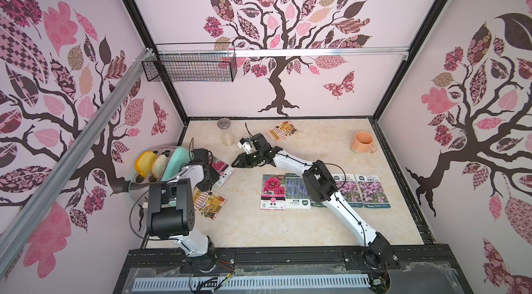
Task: Arrange the seed packets in a row
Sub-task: Move the seed packet to the center of the board.
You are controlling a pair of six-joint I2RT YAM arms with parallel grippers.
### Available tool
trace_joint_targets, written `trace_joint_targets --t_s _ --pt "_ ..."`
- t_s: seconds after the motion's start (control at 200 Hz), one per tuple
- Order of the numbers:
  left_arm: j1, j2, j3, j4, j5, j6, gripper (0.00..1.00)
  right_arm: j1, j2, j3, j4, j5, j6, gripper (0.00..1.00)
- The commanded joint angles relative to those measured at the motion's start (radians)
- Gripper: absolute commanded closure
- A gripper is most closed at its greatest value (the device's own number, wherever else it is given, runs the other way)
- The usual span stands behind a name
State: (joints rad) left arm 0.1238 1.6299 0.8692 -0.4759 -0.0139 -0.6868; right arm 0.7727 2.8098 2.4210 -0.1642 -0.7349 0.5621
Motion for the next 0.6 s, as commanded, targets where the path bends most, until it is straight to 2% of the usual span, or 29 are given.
trace_joint_targets --t_s 0.0,0.15,0.32,0.455,0.52,0.595 --pt "0.002 0.071 0.001 0.015 0.027 -0.001 0.61 0.038 0.068 0.061 -0.075 -0.005 0.012 0.56" --pt "0.002 0.120 0.016 0.030 0.057 0.013 0.64 0.046 0.086 0.065 -0.058 0.014 0.036 0.66" --pt "0.002 0.151 0.039 0.037 0.074 0.033 0.65 0.042 0.061 0.034 -0.070 0.068 0.042 1.00" --pt "0.001 0.174 0.056 0.037 0.117 0.040 0.66 0.036 -0.043 -0.116 -0.058 0.101 0.022 1.00" --pt "-0.003 0.169 0.057 0.034 0.130 0.040 0.67 0.033 -0.135 -0.238 -0.027 0.125 0.014 1.00" --pt "-0.020 0.139 0.047 0.040 0.142 0.042 0.66 0.027 -0.268 -0.453 0.064 0.155 0.030 1.00"
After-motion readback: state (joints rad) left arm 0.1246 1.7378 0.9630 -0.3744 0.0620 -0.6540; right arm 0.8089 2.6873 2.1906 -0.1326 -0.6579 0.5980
